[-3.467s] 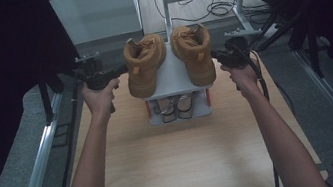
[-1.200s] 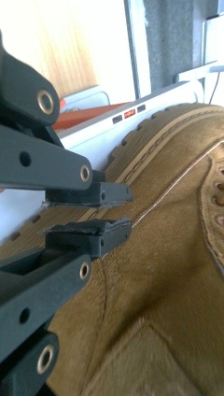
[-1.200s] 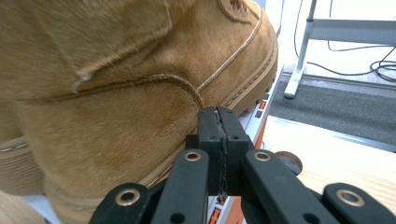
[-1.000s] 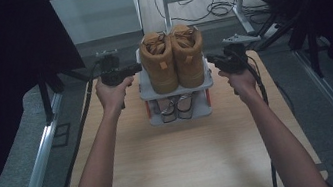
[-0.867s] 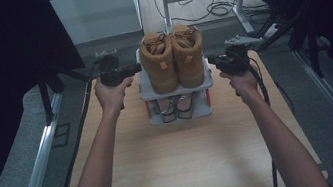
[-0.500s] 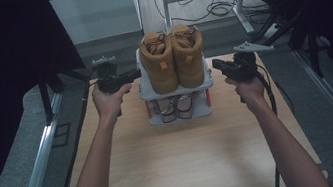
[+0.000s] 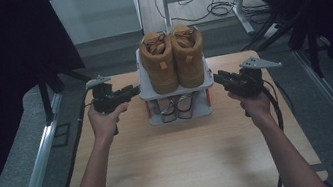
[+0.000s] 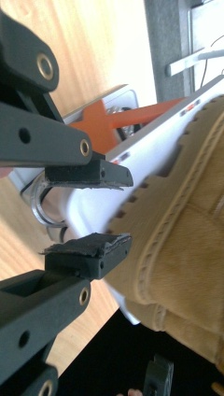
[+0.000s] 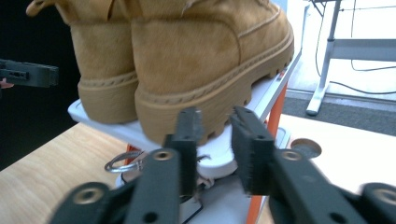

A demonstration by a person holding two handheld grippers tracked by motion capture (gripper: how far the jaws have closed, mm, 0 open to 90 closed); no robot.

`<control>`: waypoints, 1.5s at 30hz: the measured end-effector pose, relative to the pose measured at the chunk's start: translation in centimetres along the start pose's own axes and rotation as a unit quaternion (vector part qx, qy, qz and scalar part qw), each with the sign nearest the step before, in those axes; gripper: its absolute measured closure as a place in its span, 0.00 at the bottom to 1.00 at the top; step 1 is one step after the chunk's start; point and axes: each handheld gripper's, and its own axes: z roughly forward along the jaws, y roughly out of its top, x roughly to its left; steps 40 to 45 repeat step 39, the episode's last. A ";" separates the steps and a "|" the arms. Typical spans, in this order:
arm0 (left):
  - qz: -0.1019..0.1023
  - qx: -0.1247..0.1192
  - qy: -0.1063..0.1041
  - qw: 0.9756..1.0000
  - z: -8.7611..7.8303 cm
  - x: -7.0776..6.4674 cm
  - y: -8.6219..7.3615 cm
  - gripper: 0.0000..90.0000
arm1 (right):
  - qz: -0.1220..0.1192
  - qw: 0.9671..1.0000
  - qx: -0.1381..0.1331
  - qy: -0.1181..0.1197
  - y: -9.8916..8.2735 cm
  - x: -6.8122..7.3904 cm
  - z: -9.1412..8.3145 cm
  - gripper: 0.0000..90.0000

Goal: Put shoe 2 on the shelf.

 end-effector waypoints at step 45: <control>0.021 0.028 0.015 0.999 -2.1 -1.3 -14.1 0.49 | 0.022 0.999 0.033 0.002 -13.4 2.0 -3.7 0.47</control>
